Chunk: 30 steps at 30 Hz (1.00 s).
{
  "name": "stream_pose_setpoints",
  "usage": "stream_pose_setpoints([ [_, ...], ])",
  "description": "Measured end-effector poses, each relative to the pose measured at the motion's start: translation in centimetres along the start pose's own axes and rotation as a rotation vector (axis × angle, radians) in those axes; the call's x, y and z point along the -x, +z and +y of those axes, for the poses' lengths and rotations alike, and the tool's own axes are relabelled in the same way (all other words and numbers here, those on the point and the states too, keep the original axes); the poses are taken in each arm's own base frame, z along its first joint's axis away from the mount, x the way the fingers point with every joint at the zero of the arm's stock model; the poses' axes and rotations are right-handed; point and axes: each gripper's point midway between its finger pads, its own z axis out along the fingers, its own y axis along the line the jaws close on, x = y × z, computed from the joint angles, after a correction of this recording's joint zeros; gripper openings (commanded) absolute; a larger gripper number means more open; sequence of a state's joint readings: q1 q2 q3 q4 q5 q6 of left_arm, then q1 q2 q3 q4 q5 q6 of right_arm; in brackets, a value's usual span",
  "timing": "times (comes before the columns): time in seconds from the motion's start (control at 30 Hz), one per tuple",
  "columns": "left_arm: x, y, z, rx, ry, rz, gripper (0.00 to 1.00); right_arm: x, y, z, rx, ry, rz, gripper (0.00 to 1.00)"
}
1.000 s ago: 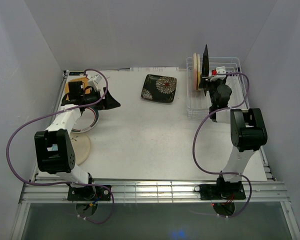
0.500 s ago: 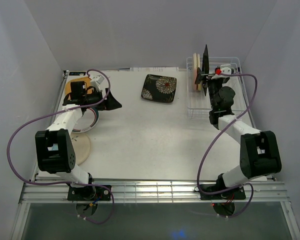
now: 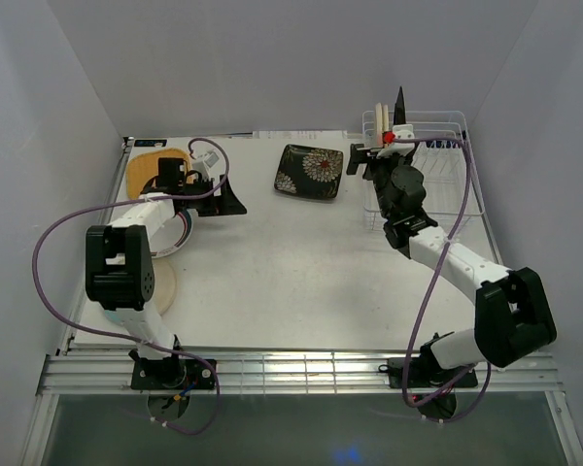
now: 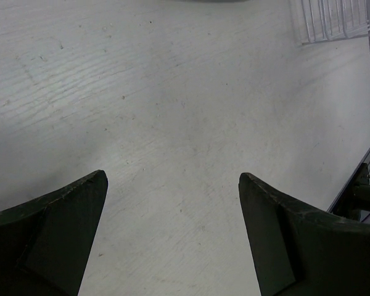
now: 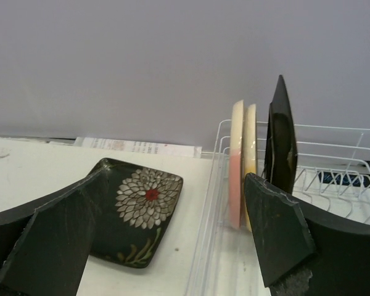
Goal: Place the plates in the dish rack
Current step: Pick up the plate at the center of the board.
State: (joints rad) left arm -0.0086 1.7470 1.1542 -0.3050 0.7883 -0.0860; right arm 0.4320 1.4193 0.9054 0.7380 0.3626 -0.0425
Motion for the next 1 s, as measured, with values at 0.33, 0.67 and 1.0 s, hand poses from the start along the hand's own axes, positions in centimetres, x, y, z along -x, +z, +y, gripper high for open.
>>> stream_pose_setpoints([
  [0.33, 4.0, 3.1, -0.8, 0.024, 0.048, -0.016, 0.98, 0.3, -5.2, 5.8, 0.069, 0.024, 0.086, 0.94],
  [0.67, 7.7, 7.1, 2.0, 0.095, -0.050, -0.070, 0.98, -4.1, -10.9, 6.2, 0.103, 0.153, 0.218, 0.96],
  [1.0, 9.9, 13.7, 4.2, 0.129, -0.149, -0.104, 0.98, -4.3, -13.8, 8.6, 0.174, 0.216, 0.257, 0.95],
])
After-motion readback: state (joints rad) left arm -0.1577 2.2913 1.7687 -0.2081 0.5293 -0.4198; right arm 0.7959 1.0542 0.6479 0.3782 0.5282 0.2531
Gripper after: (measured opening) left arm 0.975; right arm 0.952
